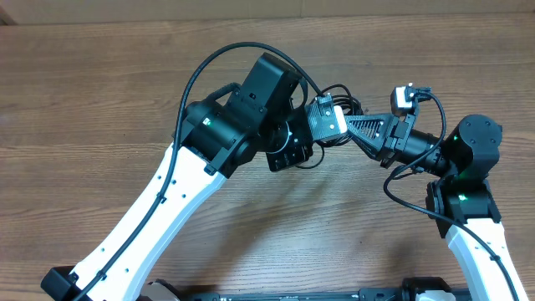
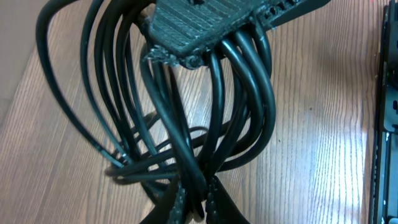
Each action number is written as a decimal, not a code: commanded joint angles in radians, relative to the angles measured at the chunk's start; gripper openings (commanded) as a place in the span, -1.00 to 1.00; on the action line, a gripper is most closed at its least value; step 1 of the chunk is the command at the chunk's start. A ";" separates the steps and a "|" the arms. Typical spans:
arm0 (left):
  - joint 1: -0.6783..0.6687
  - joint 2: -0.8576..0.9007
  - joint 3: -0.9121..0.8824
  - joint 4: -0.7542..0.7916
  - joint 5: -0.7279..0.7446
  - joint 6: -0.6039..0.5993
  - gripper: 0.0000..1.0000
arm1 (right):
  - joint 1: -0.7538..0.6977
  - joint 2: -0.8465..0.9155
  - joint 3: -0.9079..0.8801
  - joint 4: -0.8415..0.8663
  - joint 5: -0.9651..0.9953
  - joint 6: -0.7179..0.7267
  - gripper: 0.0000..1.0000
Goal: Untangle cables
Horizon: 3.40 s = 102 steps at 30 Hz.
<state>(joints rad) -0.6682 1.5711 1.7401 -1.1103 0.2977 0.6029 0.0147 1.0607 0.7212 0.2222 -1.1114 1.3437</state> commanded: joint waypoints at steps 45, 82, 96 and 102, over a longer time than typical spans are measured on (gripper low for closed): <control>0.055 -0.030 0.007 0.227 -0.336 -0.731 -0.91 | 0.006 -0.003 0.020 -0.573 0.334 -0.377 -0.93; 0.086 -0.029 0.006 0.138 -0.371 -0.729 -0.91 | 0.007 -0.004 0.020 -0.508 0.206 -0.941 1.00; 0.085 -0.029 0.006 0.109 -0.008 -0.564 -0.92 | 0.031 -0.004 0.020 -0.481 0.193 -1.593 1.00; 0.085 -0.029 0.007 0.120 0.113 -0.564 -0.92 | 0.031 -0.003 0.020 -0.483 0.193 -1.693 1.00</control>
<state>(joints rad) -0.5865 1.5711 1.7397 -1.0027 0.2966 0.0185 0.0402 1.0615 0.7280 -0.2626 -0.9127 -0.2588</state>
